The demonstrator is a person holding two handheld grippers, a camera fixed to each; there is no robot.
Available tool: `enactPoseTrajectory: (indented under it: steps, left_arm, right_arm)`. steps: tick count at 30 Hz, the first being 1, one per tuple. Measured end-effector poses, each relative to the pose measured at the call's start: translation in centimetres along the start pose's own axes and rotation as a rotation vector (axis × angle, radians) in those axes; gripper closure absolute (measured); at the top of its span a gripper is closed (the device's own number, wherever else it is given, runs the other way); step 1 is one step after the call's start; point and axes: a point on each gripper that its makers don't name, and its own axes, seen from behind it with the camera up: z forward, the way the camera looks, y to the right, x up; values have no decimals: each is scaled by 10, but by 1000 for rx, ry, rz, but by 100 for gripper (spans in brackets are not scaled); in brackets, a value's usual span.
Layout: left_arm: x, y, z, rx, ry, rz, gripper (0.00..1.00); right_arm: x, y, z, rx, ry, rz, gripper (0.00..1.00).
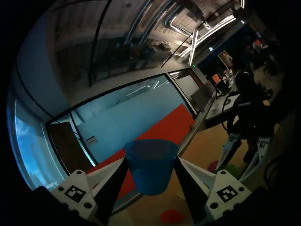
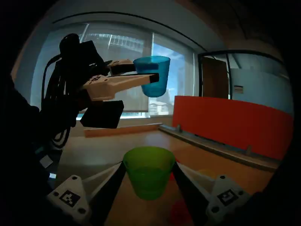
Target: Pour water
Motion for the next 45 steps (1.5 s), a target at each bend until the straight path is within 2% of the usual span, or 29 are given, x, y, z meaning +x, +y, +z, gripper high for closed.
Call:
enactPoseTrajectory:
  steps: [3, 9, 12, 15, 21, 27, 45]
  left_arm:
    - [0, -5, -3, 5, 1, -79, 17]
    - [-6, -6, -6, -13, -9, -261, 17]
    - [-7, -6, -6, -24, -2, -332, 17]
    - [-9, -8, -6, -27, -1, -366, 17]
    - [-14, -9, -9, -26, -10, -405, 17]
    - [-27, -3, -16, -36, -41, -419, 17]
    - [-77, 11, -39, -56, -162, -466, 16]
  right_arm:
    - [1, 0, -2, -4, 0, -1, 10]
    - [4, 1, -5, -11, 7, 3, 10]
    - [5, 1, -6, -9, 8, 8, 10]
    - [7, 0, -8, -8, 8, 7, 10]
    - [10, 0, -9, -13, 8, 2, 10]
    - [9, 0, -14, -15, -4, 5, 10]
    - [7, 16, -49, -83, -40, 3, 10]
